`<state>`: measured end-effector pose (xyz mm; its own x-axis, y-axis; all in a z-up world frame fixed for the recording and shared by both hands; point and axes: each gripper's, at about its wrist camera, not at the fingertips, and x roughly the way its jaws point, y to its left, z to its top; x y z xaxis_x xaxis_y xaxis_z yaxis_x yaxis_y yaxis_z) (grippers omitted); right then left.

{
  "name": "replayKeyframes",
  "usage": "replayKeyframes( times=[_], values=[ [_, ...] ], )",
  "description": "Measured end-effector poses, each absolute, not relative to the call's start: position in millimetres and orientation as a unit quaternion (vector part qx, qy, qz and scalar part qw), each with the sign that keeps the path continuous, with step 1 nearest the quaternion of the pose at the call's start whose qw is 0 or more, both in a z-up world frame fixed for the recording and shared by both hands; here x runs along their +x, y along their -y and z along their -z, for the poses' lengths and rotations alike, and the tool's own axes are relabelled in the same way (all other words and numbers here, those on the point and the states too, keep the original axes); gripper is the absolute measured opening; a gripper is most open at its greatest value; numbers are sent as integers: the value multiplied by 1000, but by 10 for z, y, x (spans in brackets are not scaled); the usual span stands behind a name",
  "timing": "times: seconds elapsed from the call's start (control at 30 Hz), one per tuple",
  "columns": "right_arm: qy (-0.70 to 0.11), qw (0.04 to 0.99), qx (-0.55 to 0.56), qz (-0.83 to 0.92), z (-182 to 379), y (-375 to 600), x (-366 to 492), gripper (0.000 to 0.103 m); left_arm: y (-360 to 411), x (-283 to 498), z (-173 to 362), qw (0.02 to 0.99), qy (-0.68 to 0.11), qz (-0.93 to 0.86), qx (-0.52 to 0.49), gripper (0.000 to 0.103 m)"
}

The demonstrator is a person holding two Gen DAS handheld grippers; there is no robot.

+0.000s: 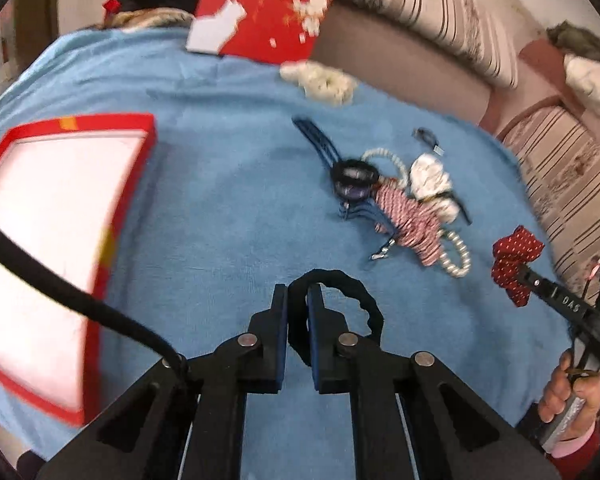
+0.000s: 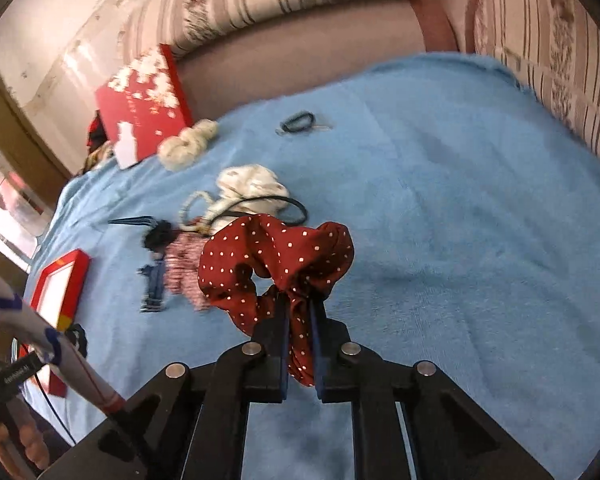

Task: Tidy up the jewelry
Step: 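Carry hair tie and scrunchie into the red-rimmed tray and open both grippers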

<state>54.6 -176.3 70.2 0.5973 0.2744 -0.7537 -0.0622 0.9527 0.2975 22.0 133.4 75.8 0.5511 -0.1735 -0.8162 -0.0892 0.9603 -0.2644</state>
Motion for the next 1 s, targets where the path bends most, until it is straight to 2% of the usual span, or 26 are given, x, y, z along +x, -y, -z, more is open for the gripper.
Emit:
replayKeyframes(
  times=[0.3,0.53,0.77,1.0],
  values=[
    [-434,879,88,-176,-1095,1075,243,10,-2083,-319,-1117,884,-443,-55,-138,9],
    [-445,851,35,-277,-1210,-64,72,10,-2971,-595,-1110,875,-443,-154,-121,9],
    [-459,815,-26,-353,-1117,-1311,-16,10,-3713,-571,-923,855,-456,-214,-127,9],
    [-505,769,-66,-386,-657,-2226,-1,10,-4200,-491,-697,835,-471,-241,-151,10]
  ],
)
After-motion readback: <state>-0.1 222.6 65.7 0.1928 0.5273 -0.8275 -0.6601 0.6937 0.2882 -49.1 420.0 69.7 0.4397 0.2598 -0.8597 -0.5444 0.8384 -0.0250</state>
